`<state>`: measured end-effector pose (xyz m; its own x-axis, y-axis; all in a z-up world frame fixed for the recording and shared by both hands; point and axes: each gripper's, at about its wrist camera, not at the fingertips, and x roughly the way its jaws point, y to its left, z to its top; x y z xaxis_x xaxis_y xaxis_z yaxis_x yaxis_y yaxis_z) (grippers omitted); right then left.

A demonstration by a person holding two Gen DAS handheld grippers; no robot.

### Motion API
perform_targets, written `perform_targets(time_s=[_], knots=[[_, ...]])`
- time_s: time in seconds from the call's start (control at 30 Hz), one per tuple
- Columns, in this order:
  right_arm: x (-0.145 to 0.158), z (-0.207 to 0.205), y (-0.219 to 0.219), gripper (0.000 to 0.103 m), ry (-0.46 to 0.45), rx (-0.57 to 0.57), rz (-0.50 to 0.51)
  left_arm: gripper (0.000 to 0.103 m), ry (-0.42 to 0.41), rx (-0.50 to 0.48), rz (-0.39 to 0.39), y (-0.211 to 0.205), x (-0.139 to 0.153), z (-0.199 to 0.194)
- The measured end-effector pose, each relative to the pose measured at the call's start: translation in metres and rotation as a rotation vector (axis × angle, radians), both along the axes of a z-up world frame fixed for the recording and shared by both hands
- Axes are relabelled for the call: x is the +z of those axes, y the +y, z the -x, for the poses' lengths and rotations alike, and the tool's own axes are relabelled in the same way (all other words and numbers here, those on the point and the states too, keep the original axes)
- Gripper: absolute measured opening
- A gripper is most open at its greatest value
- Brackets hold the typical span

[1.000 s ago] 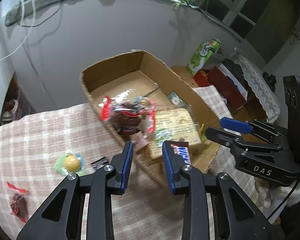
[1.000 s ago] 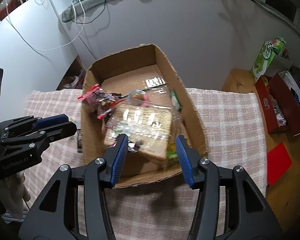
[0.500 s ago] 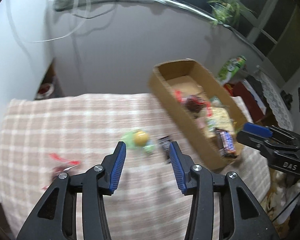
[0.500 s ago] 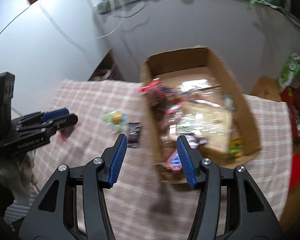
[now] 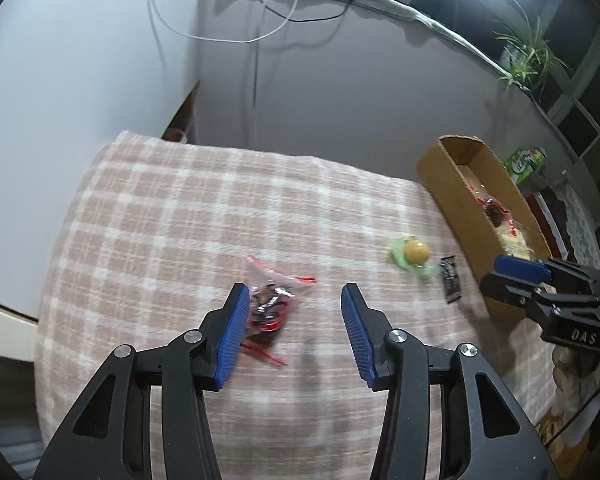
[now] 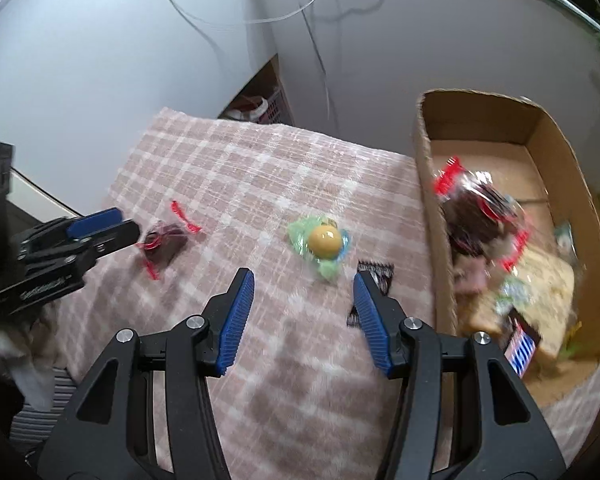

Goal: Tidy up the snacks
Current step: 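Move the left gripper to the red chocolate packet while the right moves to the yellow ball candy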

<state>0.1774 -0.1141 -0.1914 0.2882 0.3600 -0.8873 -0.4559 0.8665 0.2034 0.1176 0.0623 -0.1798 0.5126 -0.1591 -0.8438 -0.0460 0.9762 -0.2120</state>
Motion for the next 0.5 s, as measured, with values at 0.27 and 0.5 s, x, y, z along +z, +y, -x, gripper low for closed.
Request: perform_targets(time_s=[0.27,0.5], knots=[[-0.033,-0.026,0.028,0.042,0.034,-0.007,0.119,0.046,-0.005,0.012,0.010,0.017,-0.012,-0.002],[-0.048,-0.039,0.037,0.038,0.053,-0.012,0.164,0.047,0.007,-0.021,0.010,0.017,-0.025,-0.007]])
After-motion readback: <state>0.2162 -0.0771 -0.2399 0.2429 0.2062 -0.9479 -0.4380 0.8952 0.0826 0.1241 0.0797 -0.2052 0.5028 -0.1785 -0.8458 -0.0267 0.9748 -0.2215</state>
